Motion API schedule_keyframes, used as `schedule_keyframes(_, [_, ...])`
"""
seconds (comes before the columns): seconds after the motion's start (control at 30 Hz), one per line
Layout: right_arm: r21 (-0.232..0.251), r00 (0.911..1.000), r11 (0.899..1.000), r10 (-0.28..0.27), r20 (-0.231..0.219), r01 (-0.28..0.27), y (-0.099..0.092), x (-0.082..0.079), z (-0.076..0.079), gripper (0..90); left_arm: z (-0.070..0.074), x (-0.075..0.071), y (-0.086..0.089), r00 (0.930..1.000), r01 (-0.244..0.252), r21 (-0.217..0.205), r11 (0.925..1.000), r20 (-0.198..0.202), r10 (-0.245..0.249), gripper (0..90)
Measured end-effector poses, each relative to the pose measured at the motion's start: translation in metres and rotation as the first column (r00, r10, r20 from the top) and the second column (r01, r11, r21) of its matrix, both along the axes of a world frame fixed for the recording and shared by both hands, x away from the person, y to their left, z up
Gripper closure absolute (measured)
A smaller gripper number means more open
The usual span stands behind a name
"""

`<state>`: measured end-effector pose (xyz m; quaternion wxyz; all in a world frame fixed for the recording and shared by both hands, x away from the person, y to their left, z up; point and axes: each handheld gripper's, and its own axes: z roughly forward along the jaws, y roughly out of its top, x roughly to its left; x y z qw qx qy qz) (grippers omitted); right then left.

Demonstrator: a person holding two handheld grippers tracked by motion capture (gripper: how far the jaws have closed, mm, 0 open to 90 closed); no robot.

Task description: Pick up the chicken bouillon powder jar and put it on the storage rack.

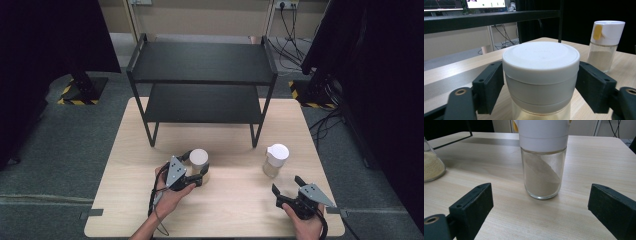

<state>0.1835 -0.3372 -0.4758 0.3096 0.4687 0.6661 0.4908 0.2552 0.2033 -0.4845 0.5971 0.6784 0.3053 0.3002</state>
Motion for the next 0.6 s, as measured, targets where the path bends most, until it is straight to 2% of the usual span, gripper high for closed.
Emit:
schedule_keyframes(0.1, [-0.003,1.0000,1.000,0.001,0.001,-0.001,0.0003,0.0000,0.0001,6.1,-0.0013,-0.0011,-0.0019,0.9999,-0.006,0.001,1.0000,0.014,0.006,31.7])
schedule_keyframes(0.37, [0.010,1.0000,1.000,-0.002,-0.008,0.003,-0.0011,0.0011,0.0005,6.0,-0.0035,-0.0016,-0.0018,0.9998,-0.008,-0.012,0.9999,0.020,0.008,33.0])
schedule_keyframes(0.53, [0.012,1.0000,1.000,-0.004,-0.008,0.004,-0.0014,0.0012,0.0003,5.9,0.0012,-0.0050,-0.0033,0.9996,-0.013,0.011,0.9999,0.024,0.012,33.3])
schedule_keyframes(0.6, [0.012,1.0000,1.000,-0.004,-0.007,0.004,-0.0013,0.0013,0.0002,6.0,0.0023,-0.0063,-0.0028,0.9996,-0.014,0.006,0.9999,0.025,0.014,33.3])
